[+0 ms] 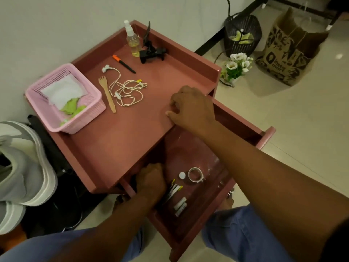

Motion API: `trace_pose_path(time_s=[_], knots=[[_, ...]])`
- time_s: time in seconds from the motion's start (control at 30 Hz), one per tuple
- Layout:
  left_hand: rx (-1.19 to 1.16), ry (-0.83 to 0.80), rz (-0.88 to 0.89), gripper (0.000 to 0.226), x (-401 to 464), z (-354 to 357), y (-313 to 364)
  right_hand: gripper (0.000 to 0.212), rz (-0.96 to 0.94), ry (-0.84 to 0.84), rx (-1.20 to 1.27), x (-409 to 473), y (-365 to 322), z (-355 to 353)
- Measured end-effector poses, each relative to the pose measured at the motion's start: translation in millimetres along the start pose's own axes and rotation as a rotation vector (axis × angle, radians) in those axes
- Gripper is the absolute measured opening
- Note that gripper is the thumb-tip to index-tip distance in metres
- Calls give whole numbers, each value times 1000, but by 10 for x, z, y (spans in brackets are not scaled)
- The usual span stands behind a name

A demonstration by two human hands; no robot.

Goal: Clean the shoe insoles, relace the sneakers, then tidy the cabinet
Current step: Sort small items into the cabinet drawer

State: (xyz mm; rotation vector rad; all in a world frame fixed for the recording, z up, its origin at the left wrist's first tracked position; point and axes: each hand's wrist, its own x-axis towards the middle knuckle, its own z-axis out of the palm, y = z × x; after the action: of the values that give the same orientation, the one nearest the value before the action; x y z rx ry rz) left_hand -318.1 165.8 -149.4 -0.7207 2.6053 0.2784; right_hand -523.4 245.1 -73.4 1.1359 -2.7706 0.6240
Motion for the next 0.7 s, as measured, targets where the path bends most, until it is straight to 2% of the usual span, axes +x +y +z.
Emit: trace_pose_path(time_s=[0.17,0.3,0.4,0.5,0.57,0.6,0.63,0.7], knots=[[112,6,63,29,1,-40,79,35,7,3,-10,7,2,24],[303,-90,213,28,-53,-192,129,31,21,0,-23,29,-37,0],[311,-153,365,23,-146,-531,191,31,39,-5,-18,37,-63,-23],[37,-253,516,23,-148,-1037,114,29,58,-16,-37,41,-103,-48],[-288,-323,475,19,-105,-1406,12,28,68,-25,-57,44,-129,-60],[-419,-275,429,16,-52,-1542,-49,28,71,-28,-64,46,-138,-63],[-500,-156,391,14,44,-1644,-120,29,72,-27,-71,49,-146,-64],[-444,154,314,11,300,-1747,-264,29,73,-27,-80,55,-159,-60]])
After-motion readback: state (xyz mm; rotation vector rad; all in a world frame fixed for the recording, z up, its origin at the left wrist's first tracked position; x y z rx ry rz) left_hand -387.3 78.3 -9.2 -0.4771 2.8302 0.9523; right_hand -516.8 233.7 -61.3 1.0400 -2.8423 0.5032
